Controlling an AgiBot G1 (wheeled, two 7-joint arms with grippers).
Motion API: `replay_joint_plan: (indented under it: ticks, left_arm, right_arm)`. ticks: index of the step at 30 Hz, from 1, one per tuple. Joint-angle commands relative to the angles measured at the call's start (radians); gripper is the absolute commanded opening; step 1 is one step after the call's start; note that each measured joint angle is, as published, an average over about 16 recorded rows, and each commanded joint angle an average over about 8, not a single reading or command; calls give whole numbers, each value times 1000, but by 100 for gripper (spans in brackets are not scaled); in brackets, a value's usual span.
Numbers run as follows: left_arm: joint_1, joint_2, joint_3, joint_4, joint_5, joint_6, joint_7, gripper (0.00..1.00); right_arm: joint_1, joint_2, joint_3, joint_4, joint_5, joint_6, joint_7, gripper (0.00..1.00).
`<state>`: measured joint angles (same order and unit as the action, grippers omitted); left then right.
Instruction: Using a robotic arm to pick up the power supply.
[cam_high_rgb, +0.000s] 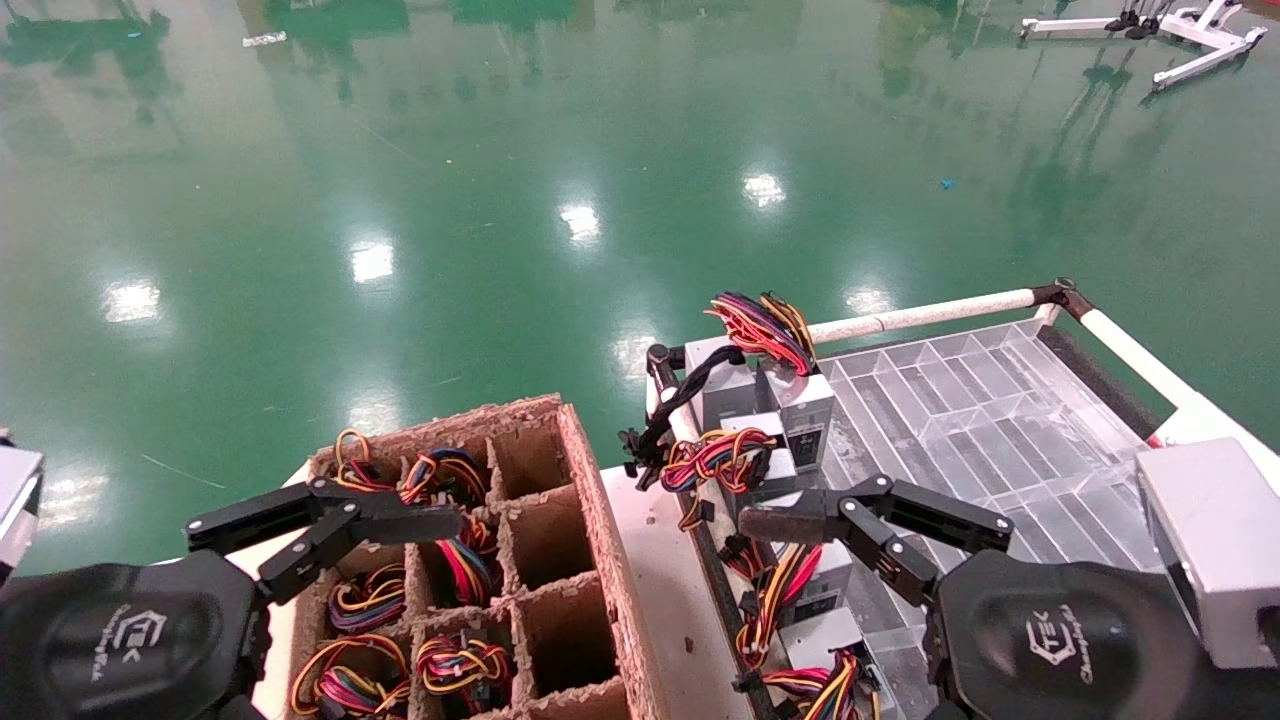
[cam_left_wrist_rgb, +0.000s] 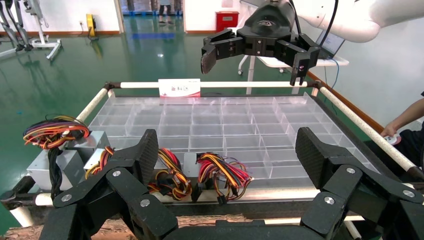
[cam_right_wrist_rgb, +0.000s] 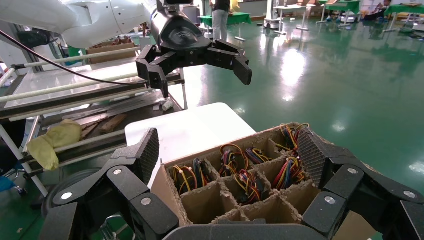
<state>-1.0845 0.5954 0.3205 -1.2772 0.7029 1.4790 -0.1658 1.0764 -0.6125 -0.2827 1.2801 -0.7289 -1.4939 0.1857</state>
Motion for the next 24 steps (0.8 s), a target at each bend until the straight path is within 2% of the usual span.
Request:
replay_joint_plan:
  ticks: [1, 14, 22, 24]
  left_arm:
    - [0, 0, 0, 0, 0, 0, 0, 100]
    - [0, 0, 0, 0, 0, 0, 0, 98]
    - [0, 0, 0, 0, 0, 0, 0, 0]
    - [0, 0, 0, 0, 0, 0, 0, 0]
  right_arm:
    - [0, 0, 0, 0, 0, 0, 0, 100]
    - [0, 0, 0, 0, 0, 0, 0, 100]
    - [0, 0, 0, 0, 0, 0, 0, 100]
    - [0, 0, 0, 0, 0, 0, 0, 100]
